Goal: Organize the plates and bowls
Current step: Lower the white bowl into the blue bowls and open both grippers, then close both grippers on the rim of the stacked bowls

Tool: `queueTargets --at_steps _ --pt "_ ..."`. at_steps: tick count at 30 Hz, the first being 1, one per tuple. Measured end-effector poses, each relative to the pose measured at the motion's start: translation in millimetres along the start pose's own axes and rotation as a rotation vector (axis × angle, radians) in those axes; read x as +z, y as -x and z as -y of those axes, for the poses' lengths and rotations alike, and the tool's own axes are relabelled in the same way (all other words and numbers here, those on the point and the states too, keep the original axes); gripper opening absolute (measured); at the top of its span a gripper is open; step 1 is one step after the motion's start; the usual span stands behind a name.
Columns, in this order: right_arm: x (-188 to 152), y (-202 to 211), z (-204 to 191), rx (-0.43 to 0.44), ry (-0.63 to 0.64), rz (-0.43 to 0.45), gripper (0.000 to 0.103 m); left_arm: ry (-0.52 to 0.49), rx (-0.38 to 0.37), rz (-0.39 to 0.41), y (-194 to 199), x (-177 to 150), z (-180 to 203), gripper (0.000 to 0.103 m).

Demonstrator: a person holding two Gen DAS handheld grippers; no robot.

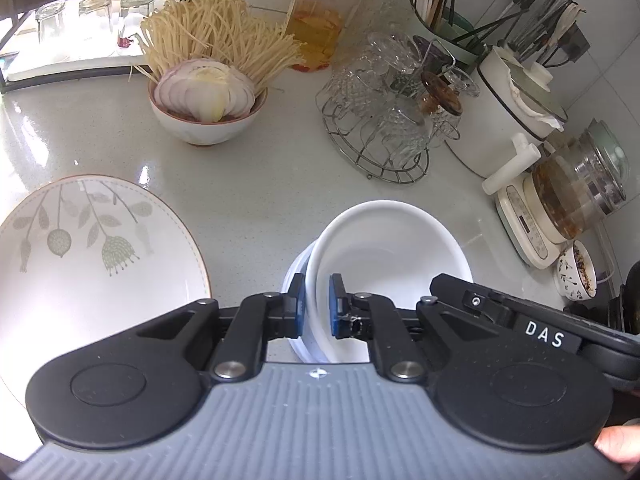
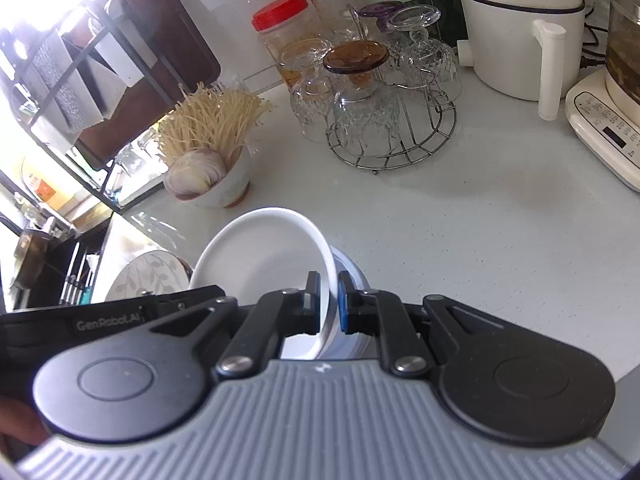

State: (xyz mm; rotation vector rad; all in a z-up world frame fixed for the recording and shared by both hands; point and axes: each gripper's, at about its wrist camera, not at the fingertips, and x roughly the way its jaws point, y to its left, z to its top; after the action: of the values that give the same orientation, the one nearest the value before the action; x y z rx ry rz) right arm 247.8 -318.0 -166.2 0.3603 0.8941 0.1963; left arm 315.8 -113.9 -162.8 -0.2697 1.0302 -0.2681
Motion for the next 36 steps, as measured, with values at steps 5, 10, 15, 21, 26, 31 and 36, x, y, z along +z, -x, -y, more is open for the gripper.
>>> queueTargets --at_steps 5,10,15,21,26,31,36 --pt "-1.1 -1.7 0.6 -0.009 -0.030 -0.018 0.013 -0.016 -0.015 -0.020 0.5 -2.2 -1.7 0.040" --pt "0.3 10.0 8.8 0.013 -0.090 0.031 0.050 -0.077 -0.007 0.013 2.3 -0.9 3.8 0.051" --pt "2.5 10.8 19.2 0.003 -0.110 0.026 0.050 -0.055 -0.006 -0.012 -8.2 -0.3 -2.2 0.051" --pt "-4.3 -4.4 29.4 0.012 -0.154 -0.026 0.050 -0.067 -0.001 -0.035 -18.6 -6.4 -1.8 0.051" --pt "-15.7 -17.2 31.6 0.020 -0.171 -0.062 0.050 -0.072 0.003 -0.048 -29.1 -10.6 -0.7 0.051" --pt "-24.9 -29.2 38.6 0.032 -0.225 -0.106 0.048 -0.078 0.022 -0.064 -38.9 -11.2 -0.4 0.044" --pt "-30.4 -39.7 42.9 0.049 -0.255 -0.128 0.042 -0.056 0.021 -0.079 -47.5 -11.5 -3.3 0.038"
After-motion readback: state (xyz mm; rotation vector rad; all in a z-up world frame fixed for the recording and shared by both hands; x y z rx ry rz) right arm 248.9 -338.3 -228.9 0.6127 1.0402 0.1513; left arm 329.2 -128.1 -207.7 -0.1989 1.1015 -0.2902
